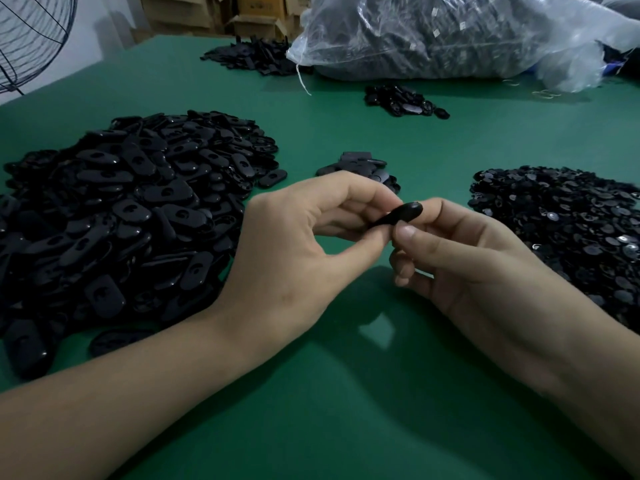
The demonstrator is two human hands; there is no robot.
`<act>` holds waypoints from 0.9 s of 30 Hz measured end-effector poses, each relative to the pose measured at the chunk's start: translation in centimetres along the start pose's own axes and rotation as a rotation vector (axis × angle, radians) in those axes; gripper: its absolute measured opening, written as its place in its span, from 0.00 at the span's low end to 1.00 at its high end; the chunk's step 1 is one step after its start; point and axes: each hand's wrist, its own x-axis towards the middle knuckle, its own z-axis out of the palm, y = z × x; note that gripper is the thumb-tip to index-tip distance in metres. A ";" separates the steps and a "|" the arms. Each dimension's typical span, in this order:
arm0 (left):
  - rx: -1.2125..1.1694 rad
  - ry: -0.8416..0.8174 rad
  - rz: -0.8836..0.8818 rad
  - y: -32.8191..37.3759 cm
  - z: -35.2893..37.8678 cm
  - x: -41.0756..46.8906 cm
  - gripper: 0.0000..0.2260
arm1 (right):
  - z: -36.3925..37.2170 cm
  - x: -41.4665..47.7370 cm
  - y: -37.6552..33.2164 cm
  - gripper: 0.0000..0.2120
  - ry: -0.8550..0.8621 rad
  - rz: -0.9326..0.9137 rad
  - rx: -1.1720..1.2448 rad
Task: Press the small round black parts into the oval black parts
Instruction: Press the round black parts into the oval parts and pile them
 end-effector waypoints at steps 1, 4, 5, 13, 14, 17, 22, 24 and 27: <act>0.017 0.001 0.020 0.0 -0.1 0.0 0.10 | -0.1 0.0 -0.1 0.04 -0.007 0.012 -0.001; 0.069 0.019 0.077 0.2 -0.2 0.0 0.09 | -0.4 0.0 -0.3 0.05 -0.031 0.042 0.004; 0.072 0.025 0.082 0.2 -0.2 0.0 0.09 | -0.4 0.0 -0.3 0.06 -0.035 0.045 0.012; 0.054 0.050 0.055 0.2 0.0 0.0 0.08 | 0.0 0.3 -0.1 0.08 -0.033 0.009 0.099; 0.056 0.054 0.054 0.2 0.0 0.0 0.08 | 0.0 0.2 -0.1 0.08 -0.030 0.006 0.099; 0.069 0.058 0.060 0.3 0.0 -0.1 0.08 | 0.1 0.2 0.0 0.10 -0.020 -0.002 0.102; 0.124 0.059 0.098 0.3 0.0 0.0 0.08 | 0.1 0.1 0.0 0.10 -0.018 -0.004 0.088; 0.147 0.059 0.115 0.3 0.0 -0.1 0.07 | 0.1 0.1 0.0 0.09 -0.018 -0.005 0.084; 0.172 0.052 0.143 0.3 -0.2 -0.1 0.07 | 0.1 0.1 -0.1 0.08 -0.019 -0.011 0.075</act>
